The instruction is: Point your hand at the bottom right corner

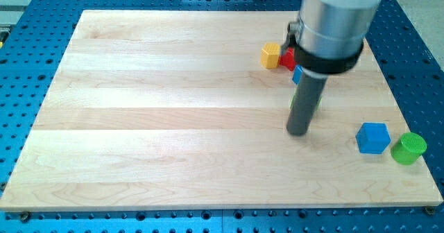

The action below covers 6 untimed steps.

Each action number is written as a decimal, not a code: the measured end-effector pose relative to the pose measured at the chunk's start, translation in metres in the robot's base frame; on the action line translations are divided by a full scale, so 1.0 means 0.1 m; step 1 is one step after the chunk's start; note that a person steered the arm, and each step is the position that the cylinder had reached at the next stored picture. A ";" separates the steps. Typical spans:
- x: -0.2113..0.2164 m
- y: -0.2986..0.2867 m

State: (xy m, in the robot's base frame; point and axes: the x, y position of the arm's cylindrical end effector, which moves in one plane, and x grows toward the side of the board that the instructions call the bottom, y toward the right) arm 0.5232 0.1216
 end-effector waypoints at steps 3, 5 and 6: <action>0.95 0.41; 0.94 1.70; 0.92 1.90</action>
